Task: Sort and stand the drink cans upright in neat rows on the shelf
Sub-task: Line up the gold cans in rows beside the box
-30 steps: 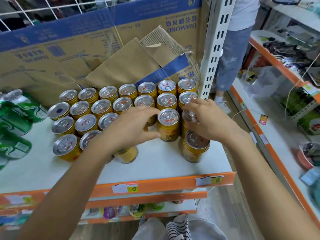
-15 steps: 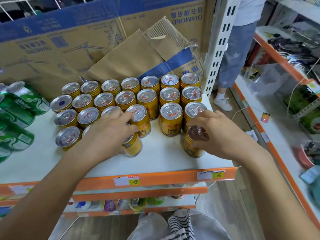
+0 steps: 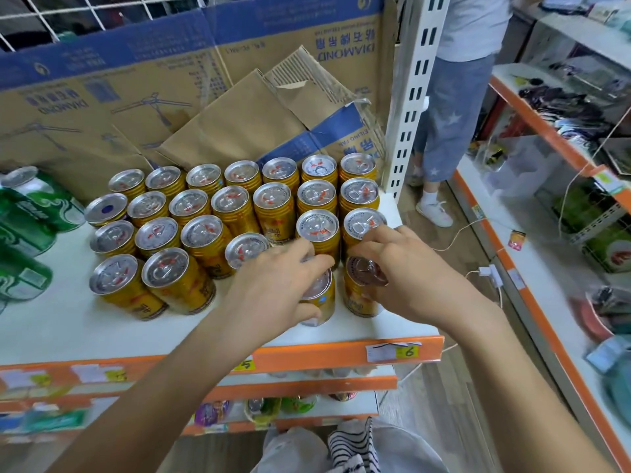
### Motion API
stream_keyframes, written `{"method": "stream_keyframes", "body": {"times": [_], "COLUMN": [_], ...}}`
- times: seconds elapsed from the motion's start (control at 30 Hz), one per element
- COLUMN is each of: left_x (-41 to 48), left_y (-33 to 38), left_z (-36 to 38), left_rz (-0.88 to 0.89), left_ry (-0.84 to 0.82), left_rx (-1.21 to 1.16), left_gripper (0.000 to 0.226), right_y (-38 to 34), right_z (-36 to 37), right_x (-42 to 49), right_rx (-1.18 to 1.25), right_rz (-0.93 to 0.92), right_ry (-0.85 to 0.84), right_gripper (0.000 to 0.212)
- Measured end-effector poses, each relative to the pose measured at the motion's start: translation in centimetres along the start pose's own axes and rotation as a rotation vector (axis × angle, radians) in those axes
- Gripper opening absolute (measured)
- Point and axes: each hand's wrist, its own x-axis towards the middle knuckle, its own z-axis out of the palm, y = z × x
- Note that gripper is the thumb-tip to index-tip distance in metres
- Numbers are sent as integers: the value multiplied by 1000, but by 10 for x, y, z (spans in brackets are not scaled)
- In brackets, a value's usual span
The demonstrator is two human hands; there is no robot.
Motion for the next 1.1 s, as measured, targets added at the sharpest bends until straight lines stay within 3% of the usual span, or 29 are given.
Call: {"method": "stream_keyframes", "body": {"times": [0.63,0.93,1.0,1.1], "left_x": [9,39,57,76], "left_y": [5,-65,-84,-97], "left_z": [2,-22,-18,-8], "left_rz": [-99,-256,-276,-216], "left_ry": [8,232,203,24], "left_rx": [-191,-206,-191,-67], "left_gripper": [74,31,35,57], "right_y": [4,7,7,7], "right_z": [-6,-20,-21,-23], "right_x": [-1,73,101,137], "right_rx": [59,48,30,-17], "right_rz": [-21,14,23,40], "right_ry": [9,177,191,172], "right_gripper": [51,37,33,33]}}
